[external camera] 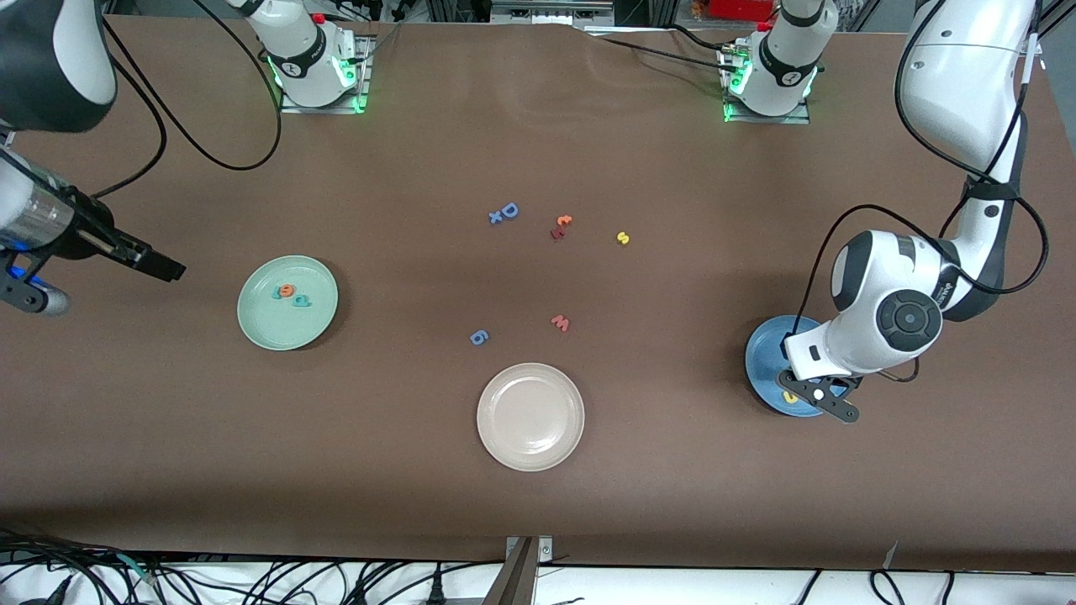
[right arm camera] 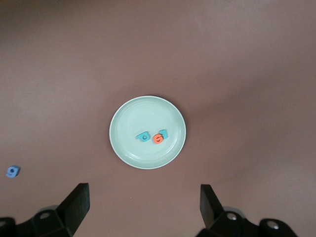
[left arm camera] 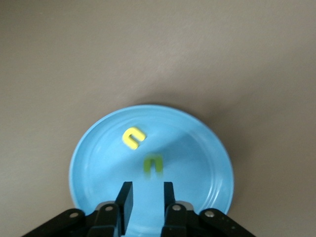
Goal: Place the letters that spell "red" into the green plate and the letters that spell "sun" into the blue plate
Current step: 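Release the n onto the blue plate while the right gripper withdraws, then move the left gripper from the blue plate toward the scattered letters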
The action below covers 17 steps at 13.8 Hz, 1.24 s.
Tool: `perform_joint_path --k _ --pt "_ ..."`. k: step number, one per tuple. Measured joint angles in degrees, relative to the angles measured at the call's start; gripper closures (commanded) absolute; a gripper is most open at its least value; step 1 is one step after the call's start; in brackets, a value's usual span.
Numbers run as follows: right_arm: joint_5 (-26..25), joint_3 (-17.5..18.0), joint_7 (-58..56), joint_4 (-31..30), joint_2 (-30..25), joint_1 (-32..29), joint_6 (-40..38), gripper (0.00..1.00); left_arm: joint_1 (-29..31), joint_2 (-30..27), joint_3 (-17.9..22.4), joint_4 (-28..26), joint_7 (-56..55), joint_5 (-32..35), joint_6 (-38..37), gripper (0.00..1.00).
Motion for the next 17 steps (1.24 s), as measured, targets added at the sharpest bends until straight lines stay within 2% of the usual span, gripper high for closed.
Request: perform_joint_path --k 3,6,9,13,17 --pt "0.06 2.21 -0.03 0.0 -1.57 0.06 -0.27 0.01 -0.15 0.22 -0.12 0.49 -2.09 -5.22 0.3 0.0" --pt "0.08 4.41 -0.03 0.01 -1.75 0.13 1.96 0.01 -0.7 0.14 -1.68 0.54 -15.66 -5.69 0.17 0.0" --pt "0.08 4.31 -0.03 0.01 -1.75 0.04 3.1 0.01 -3.17 -1.11 -3.02 -0.24 -27.16 -5.69 -1.12 0.0" --pt "0.08 4.12 -0.03 0.01 -1.75 -0.01 5.55 0.01 -6.82 -4.26 -4.59 -4.63 -36.56 -5.69 -0.55 0.0" --pt "0.08 3.6 -0.03 0.0 -1.59 -0.02 8.42 0.01 -8.56 -7.38 -7.16 -12.26 -45.25 -5.69 5.35 0.0"
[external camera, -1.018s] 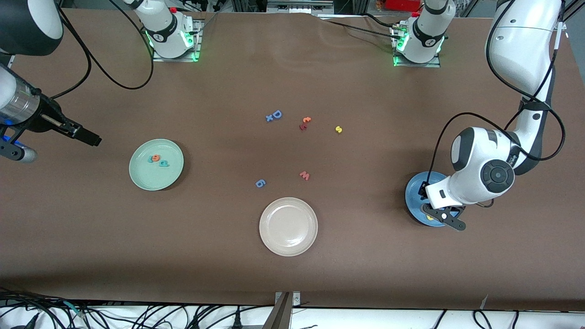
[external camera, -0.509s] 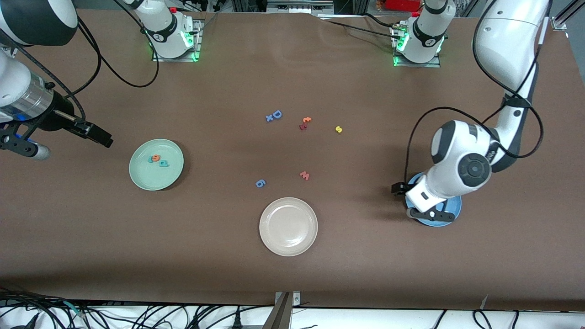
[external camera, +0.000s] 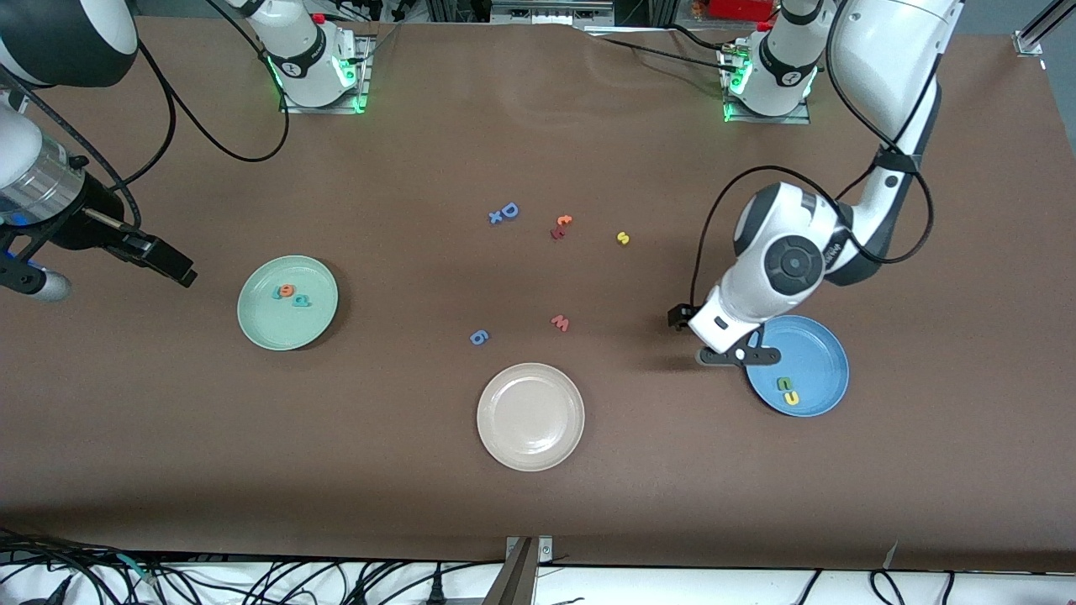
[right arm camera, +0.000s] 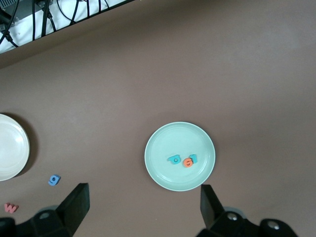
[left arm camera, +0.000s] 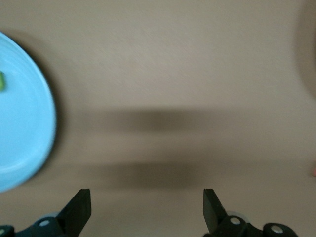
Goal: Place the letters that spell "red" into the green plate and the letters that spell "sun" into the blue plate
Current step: 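Move the left gripper from the blue plate toward the scattered letters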
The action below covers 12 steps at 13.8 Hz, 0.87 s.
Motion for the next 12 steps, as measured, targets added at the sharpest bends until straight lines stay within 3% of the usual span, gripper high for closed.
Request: perform_joint_path --k 4,12 --pt "0.0 -0.02 0.0 0.0 0.01 0.0 0.02 0.01 -2.61 -3.6 -1.71 -11.13 -7.61 0.0 12.15 0.0" --pt "0.0 -0.19 0.03 0.0 -0.11 0.0 -0.19 0.01 -3.58 -14.31 -3.95 -25.85 -10.96 0.23 13.94 0.0"
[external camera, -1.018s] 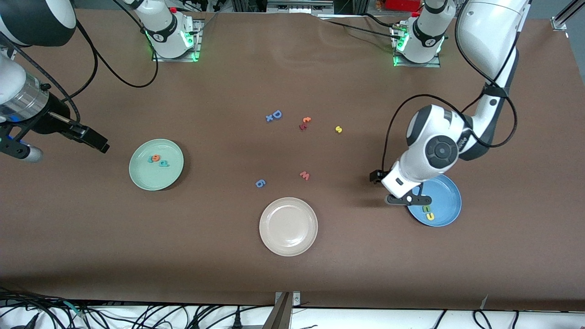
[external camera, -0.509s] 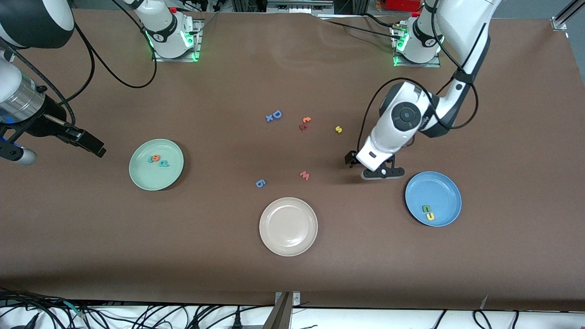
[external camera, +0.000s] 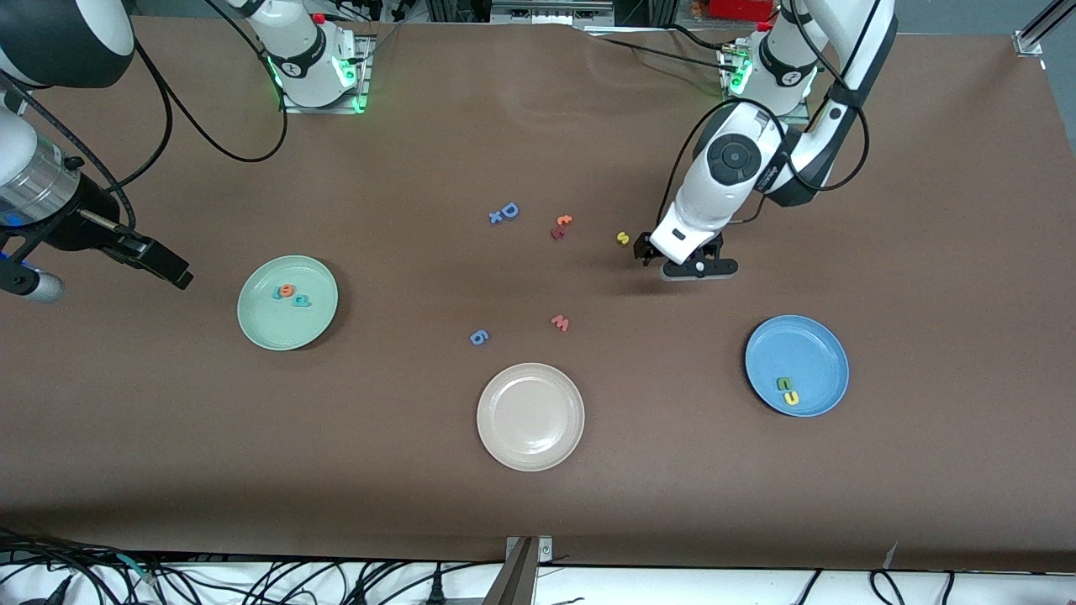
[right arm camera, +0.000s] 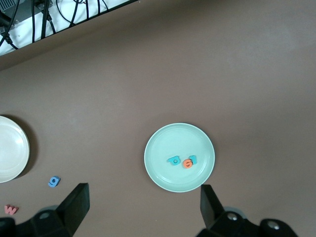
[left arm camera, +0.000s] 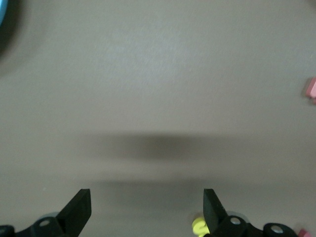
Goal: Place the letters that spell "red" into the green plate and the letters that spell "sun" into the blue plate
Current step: 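Move the left gripper from the blue plate toward the scattered letters, then lower the left gripper and grasp the yellow s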
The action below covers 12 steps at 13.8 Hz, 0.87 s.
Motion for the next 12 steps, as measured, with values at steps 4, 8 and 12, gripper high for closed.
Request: perform_joint_path --k 4,8,12 --pt "0.0 0.05 0.0 0.0 -0.8 0.01 -0.57 0.01 -2.3 -1.52 -0.27 -5.19 -2.32 0.0 4.19 0.0" --pt "0.0 0.0 0.01 -0.01 -1.27 0.01 -1.08 0.01 -6.69 -1.53 -0.48 -6.47 -9.35 0.0 6.96 0.0" --pt "0.0 -0.21 0.01 -0.02 -1.27 -0.01 -1.26 0.01 -8.18 -1.23 -0.45 -7.8 -10.97 0.0 9.64 0.01"
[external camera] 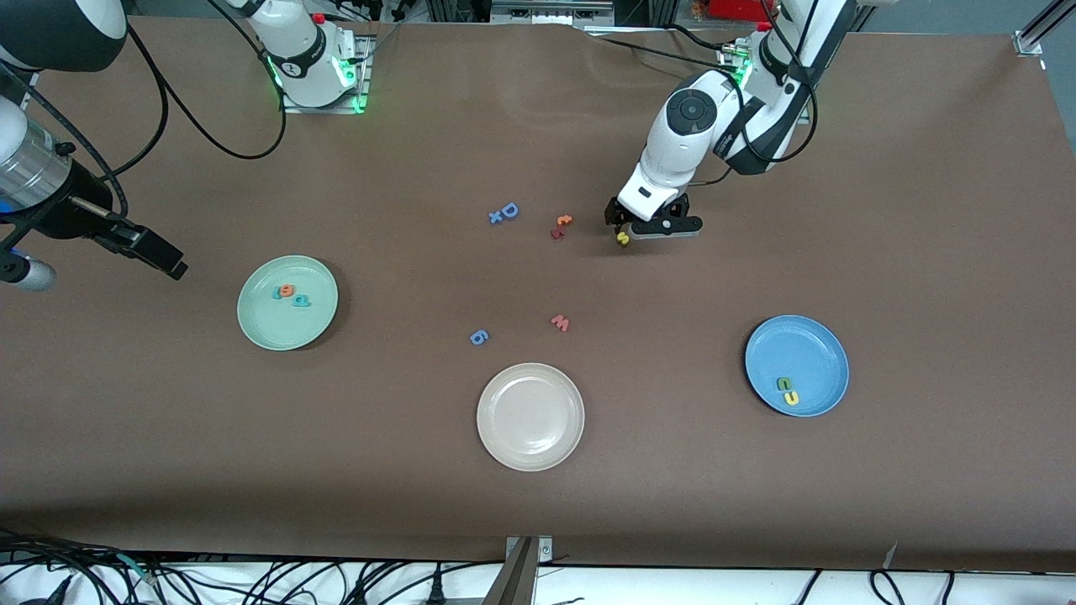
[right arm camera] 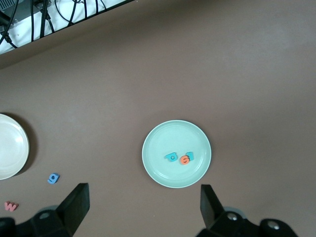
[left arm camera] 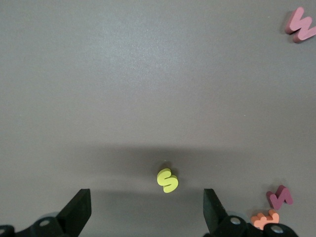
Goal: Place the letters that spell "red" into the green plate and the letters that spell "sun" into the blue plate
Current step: 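Lower the left gripper and grasp the yellow s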
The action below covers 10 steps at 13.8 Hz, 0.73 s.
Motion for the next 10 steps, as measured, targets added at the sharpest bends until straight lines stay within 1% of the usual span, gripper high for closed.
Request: perform_joint_path --k 6,10 --pt "0.0 -0.51 -0.02 0.0 0.0 -0.01 -0.02 0.01 -0.14 2.92 0.09 -0.51 -1.34 0.0 4.18 0.01" --pt "0.0 -0.51 -0.03 0.0 0.0 -0.01 -0.07 0.01 -1.02 5.93 0.25 -0.58 -2.23 0.0 7.18 0.03"
